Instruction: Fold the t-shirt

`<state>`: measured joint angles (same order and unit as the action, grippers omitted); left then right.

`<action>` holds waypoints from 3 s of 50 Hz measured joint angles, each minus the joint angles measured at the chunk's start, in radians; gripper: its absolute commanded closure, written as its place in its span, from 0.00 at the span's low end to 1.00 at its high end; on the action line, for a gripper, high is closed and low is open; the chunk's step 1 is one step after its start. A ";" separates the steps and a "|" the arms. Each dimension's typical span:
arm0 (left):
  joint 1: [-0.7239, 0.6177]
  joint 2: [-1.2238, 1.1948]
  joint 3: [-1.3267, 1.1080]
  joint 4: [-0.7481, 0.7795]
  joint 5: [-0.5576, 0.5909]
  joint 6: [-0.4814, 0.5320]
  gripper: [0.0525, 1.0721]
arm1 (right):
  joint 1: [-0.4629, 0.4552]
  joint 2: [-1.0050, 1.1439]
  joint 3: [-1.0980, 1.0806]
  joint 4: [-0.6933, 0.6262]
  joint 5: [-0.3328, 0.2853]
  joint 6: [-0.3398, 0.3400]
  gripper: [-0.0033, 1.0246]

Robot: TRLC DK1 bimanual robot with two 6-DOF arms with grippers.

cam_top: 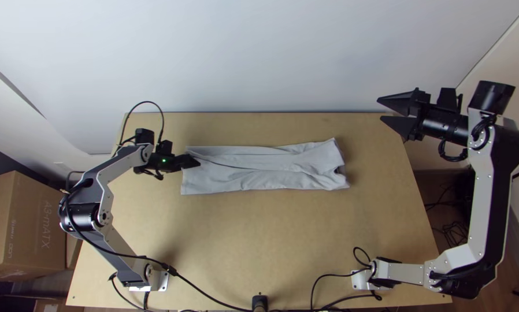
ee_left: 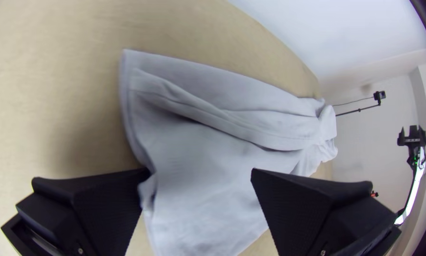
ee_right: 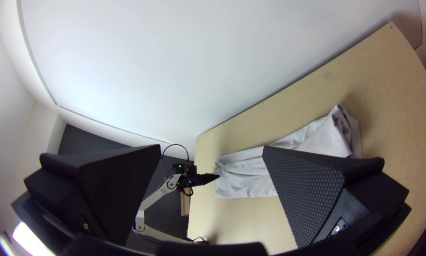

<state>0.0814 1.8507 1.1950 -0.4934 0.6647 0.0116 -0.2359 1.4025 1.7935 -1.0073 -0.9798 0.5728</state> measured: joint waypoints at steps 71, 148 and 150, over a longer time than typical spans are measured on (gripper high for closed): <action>0.414 -0.450 -0.022 -0.323 -0.493 0.422 0.97 | 0.138 -0.232 -0.329 -0.015 0.565 -0.264 0.04; -0.882 0.419 1.016 -0.811 -1.362 -0.164 0.04 | 0.115 -0.461 -0.659 0.087 0.581 -0.264 0.04; -0.895 0.444 1.041 -0.811 -1.365 -0.170 0.04 | 0.115 -0.472 -0.674 0.088 0.581 -0.264 0.04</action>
<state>-0.8139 2.2944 2.2364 -1.3045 -0.6998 -0.1581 -0.1211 0.9302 1.1198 -0.9195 -0.3992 0.3084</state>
